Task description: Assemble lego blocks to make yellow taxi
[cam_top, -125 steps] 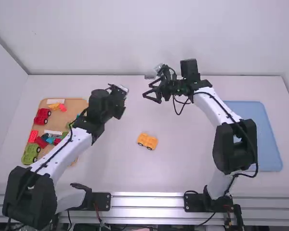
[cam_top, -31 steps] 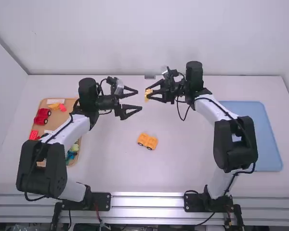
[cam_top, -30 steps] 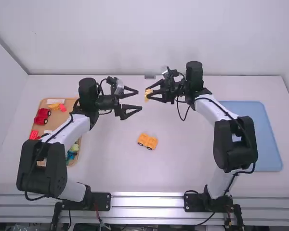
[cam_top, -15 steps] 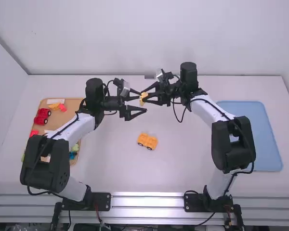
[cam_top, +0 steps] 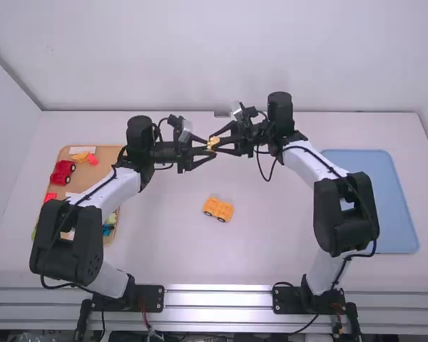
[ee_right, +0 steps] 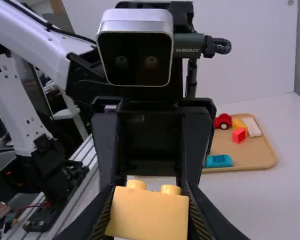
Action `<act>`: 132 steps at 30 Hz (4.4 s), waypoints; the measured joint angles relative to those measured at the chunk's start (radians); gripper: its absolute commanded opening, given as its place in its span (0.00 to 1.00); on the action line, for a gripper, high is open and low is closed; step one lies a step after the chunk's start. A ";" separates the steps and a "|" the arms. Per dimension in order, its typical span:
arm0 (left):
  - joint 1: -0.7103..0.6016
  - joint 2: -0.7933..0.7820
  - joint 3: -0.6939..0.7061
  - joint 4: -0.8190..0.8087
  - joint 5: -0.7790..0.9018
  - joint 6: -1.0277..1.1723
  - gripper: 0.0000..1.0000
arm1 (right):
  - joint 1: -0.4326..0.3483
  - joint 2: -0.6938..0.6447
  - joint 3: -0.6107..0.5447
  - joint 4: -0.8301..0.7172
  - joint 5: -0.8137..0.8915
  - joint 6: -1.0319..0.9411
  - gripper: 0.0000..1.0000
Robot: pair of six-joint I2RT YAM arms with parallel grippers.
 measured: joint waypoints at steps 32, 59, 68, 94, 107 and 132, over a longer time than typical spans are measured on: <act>-0.001 0.000 0.116 -0.627 -0.471 0.141 0.02 | -0.037 -0.217 0.002 -0.441 0.694 -0.104 0.99; -0.043 0.167 0.084 -1.106 -0.880 1.236 0.16 | -0.037 -0.275 0.009 -0.572 0.855 -0.232 0.99; -0.074 0.166 -0.056 -0.902 -0.884 1.232 0.17 | -0.037 -0.274 0.009 -0.574 0.855 -0.235 0.99; 0.219 -0.034 -0.080 -0.856 -0.462 1.194 0.99 | -0.037 -0.274 0.009 -0.479 0.955 -0.237 0.99; 0.227 -0.034 -0.105 -0.845 -0.359 1.228 0.99 | -0.037 -0.275 -0.064 -0.478 0.883 -0.359 0.99; 0.227 0.220 -0.142 -0.671 -0.122 1.316 0.99 | 0.031 -0.229 -0.745 0.335 0.735 -0.309 0.99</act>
